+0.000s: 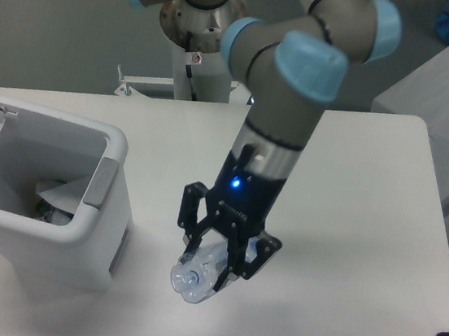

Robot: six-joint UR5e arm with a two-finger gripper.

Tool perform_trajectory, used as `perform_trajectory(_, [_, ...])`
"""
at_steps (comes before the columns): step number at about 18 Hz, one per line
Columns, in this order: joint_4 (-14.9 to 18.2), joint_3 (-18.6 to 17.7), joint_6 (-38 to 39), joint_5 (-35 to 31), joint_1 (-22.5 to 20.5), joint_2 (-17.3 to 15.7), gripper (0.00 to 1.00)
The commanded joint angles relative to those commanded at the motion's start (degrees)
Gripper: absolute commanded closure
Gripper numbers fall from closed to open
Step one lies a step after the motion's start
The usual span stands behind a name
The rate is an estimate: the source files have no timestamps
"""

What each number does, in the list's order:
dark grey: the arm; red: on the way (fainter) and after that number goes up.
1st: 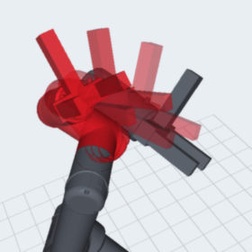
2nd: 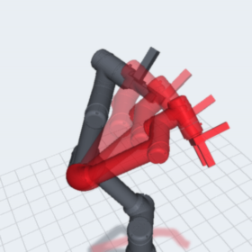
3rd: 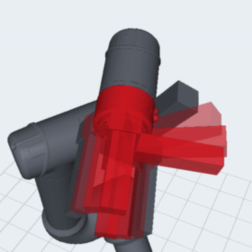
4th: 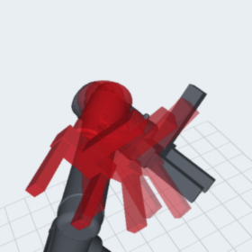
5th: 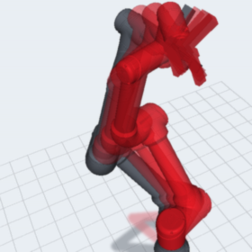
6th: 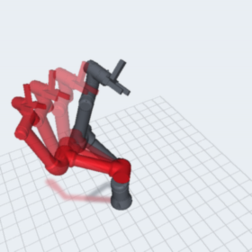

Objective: Place the trash in the trash can
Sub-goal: 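Lift the bottle and carry it over the trash bin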

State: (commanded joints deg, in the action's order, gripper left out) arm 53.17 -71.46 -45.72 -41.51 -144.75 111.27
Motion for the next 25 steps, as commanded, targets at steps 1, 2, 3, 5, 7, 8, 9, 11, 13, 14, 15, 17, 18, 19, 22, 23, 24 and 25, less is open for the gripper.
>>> perform_trajectory(1, [0.0, 0.7, 2.4, 2.5, -0.7, -0.1, 0.4])
perform_trajectory(2, [0.0, 1.1, 5.0, 5.1, -1.1, -0.1, 0.4])
perform_trajectory(3, [0.0, 1.1, 7.7, 7.9, -1.4, -0.2, 0.4])
perform_trajectory(5, [0.0, 1.1, 11.9, 13.1, -2.2, -1.1, 0.4])
perform_trajectory(7, [0.0, 1.1, 14.1, 15.3, -2.4, -1.8, 0.4])
perform_trajectory(8, [0.0, 1.1, 15.2, 16.4, -2.3, -2.0, 0.4])
perform_trajectory(9, [-0.1, 1.1, 16.4, 17.8, -2.3, -2.5, 0.4])
perform_trajectory(11, [-0.2, 1.1, 18.2, 21.9, -2.2, -2.5, 0.4])
perform_trajectory(13, [-0.4, 1.2, 18.7, 23.6, -1.8, -2.6, 0.4])
perform_trajectory(14, [-0.4, 1.3, 18.8, 24.0, -1.6, -2.6, 0.4])
perform_trajectory(15, [-0.4, 1.3, 18.8, 24.8, -1.2, -2.6, 0.4])
perform_trajectory(17, [-0.4, 0.8, 19.3, 25.8, 0.4, -2.6, 0.4])
perform_trajectory(18, [-0.4, 0.5, 19.7, 25.8, 1.4, -2.6, 0.4])
perform_trajectory(19, [-0.4, 0.4, 19.9, 25.8, 2.3, -2.7, 0.4])
perform_trajectory(22, [-0.4, -0.2, 20.2, 25.7, 5.0, -2.4, 0.39])
perform_trajectory(23, [-0.5, -1.0, 20.1, 25.5, 6.0, -2.4, 0.39])
perform_trajectory(24, [-1.0, -2.5, 19.6, 25.4, 7.1, -2.5, 0.39])
perform_trajectory(25, [-2.1, -4.4, 18.7, 25.4, 7.7, -2.8, 0.39])
